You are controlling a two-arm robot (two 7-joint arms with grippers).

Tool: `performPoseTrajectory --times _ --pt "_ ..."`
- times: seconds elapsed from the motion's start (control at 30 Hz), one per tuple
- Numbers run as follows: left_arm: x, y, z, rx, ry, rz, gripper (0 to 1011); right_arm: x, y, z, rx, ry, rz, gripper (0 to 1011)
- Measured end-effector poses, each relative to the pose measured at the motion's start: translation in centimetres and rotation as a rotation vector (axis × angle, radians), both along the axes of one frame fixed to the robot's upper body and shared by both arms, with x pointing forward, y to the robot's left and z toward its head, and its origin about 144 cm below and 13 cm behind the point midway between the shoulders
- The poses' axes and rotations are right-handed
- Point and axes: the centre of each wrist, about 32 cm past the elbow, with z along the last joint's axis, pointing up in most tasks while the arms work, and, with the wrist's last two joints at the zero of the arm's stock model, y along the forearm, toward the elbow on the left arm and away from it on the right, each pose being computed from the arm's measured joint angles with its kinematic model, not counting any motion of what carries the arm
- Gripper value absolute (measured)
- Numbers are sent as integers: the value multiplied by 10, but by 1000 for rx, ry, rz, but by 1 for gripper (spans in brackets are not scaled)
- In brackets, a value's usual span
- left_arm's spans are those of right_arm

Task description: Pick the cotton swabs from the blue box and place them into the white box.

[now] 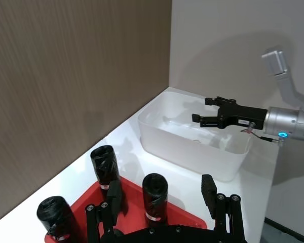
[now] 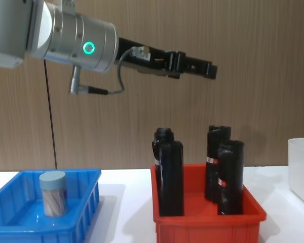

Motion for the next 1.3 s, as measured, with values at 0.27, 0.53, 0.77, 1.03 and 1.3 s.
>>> performPoseTrajectory --times 0.27,0.53,0.77,1.03,1.3 --pt "-12 2 -22 20 -56 72 1000 -15 12 -4 -10 -26 44 1001" --pt "-29 3 -49 37 -126 156 1000 -36 29 -9 -16 -61 103 1001" --pt "-42 4 -68 45 -177 214 1000 -53 41 -11 -14 -84 146 1001" --pt "-62 5 -91 46 -244 289 1000 -76 58 -13 -5 -116 206 1001" --pt "-84 5 -114 38 -307 359 1000 -101 75 -13 12 -147 266 1001"
